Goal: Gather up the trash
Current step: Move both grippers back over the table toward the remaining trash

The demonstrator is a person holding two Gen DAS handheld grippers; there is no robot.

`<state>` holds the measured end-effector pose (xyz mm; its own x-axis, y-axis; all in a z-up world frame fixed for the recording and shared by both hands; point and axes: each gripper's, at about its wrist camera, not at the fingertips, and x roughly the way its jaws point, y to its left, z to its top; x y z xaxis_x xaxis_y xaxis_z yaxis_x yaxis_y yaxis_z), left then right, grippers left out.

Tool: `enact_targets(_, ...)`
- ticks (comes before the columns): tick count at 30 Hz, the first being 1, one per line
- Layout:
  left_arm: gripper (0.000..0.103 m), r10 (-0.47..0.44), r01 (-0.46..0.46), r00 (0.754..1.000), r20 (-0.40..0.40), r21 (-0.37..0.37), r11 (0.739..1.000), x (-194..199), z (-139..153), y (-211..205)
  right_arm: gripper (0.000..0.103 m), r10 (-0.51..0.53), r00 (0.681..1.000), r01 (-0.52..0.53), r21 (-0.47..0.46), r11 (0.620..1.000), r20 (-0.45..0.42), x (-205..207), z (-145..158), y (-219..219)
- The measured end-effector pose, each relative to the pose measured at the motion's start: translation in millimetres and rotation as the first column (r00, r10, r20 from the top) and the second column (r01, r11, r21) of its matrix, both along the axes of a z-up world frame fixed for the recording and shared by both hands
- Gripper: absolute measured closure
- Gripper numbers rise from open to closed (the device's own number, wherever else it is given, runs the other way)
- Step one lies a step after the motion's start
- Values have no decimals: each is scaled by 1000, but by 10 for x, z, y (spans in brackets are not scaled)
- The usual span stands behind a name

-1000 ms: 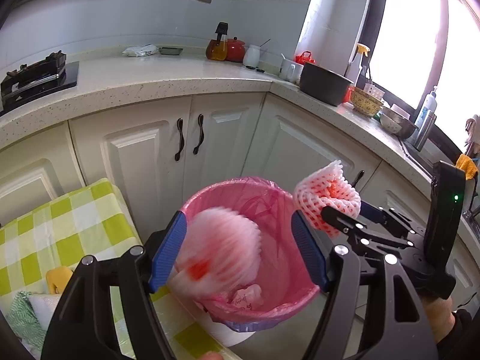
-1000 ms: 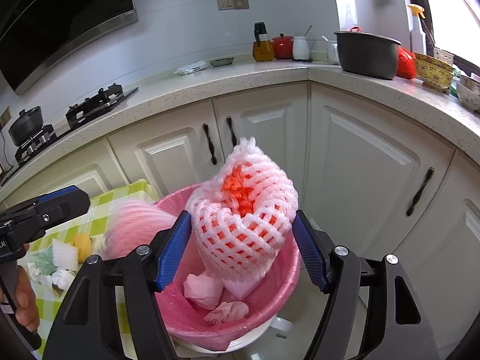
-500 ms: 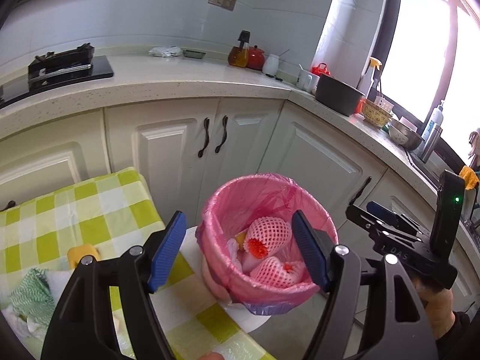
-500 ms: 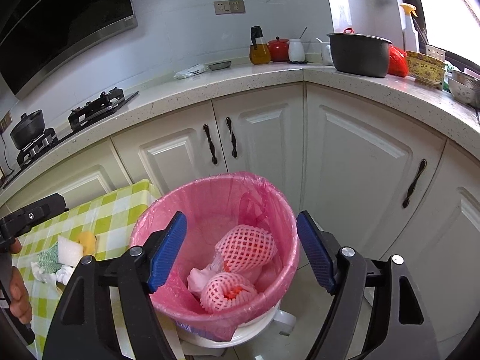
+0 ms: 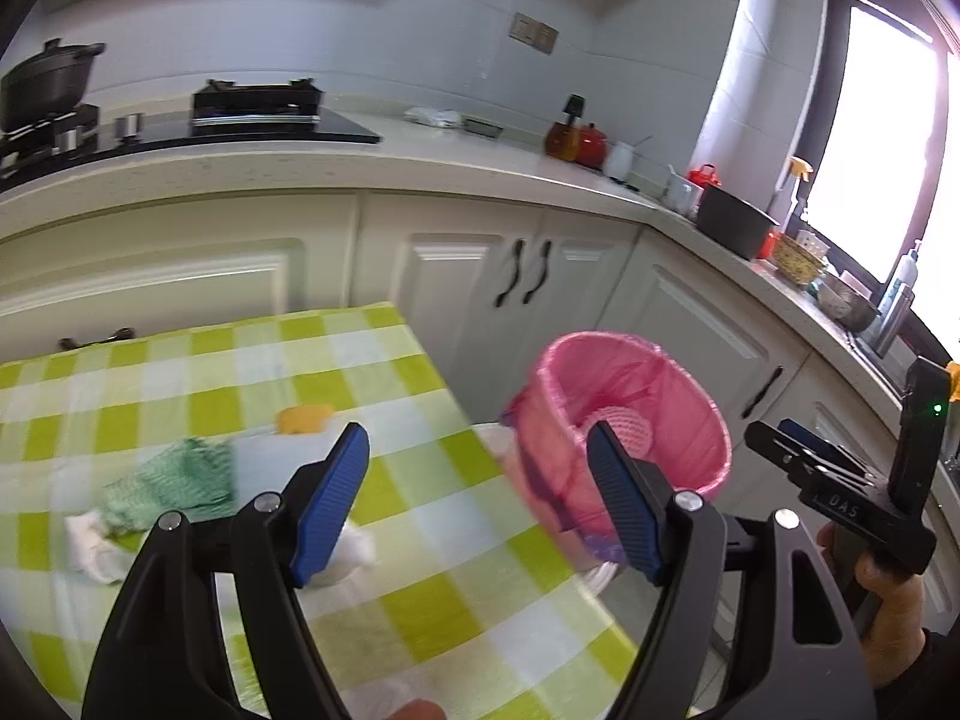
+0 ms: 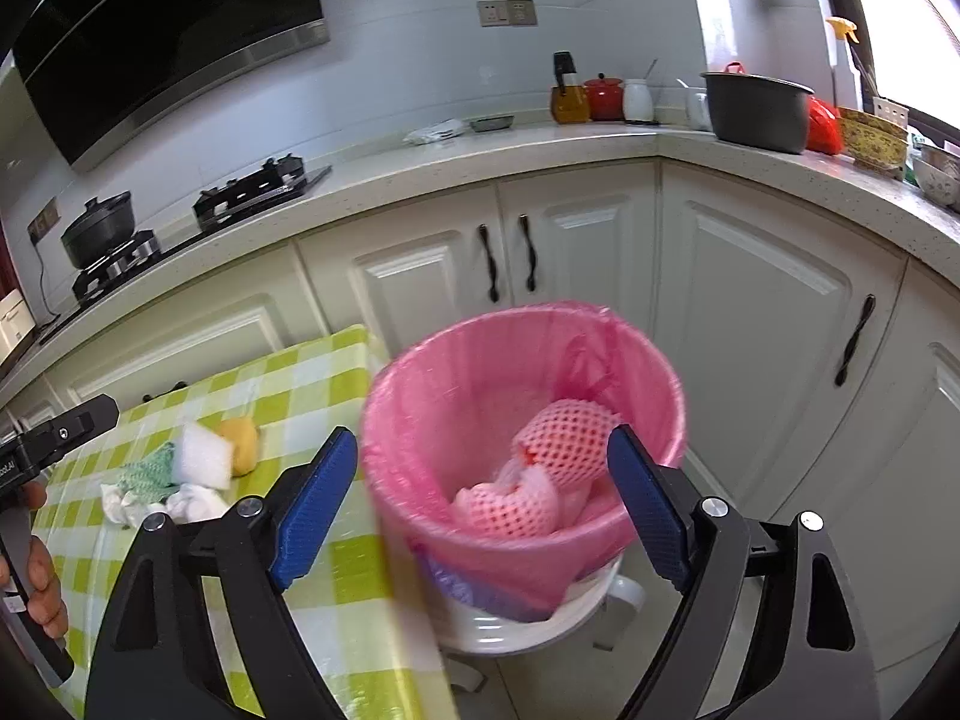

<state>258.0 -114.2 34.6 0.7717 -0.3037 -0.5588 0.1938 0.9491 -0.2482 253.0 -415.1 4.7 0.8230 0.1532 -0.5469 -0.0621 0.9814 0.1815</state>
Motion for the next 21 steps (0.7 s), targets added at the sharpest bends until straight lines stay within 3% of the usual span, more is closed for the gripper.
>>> enact_targets(7, 30, 113, -113, 994, 6, 30, 993, -378, -86, 657, 22, 58, 998, -58, -19, 998, 0, -228, -42, 537)
enact_targets(15, 29, 263, -263, 964, -34, 8, 965, -715, -316, 1502, 19, 132, 990, -133, -14, 991, -40, -324, -130, 1069)
enact_targets(21, 29, 329, -329, 943, -53, 8, 944, -855, -460, 1886, 19, 176, 982, -177, -18, 984, -63, -298, -192, 1406)
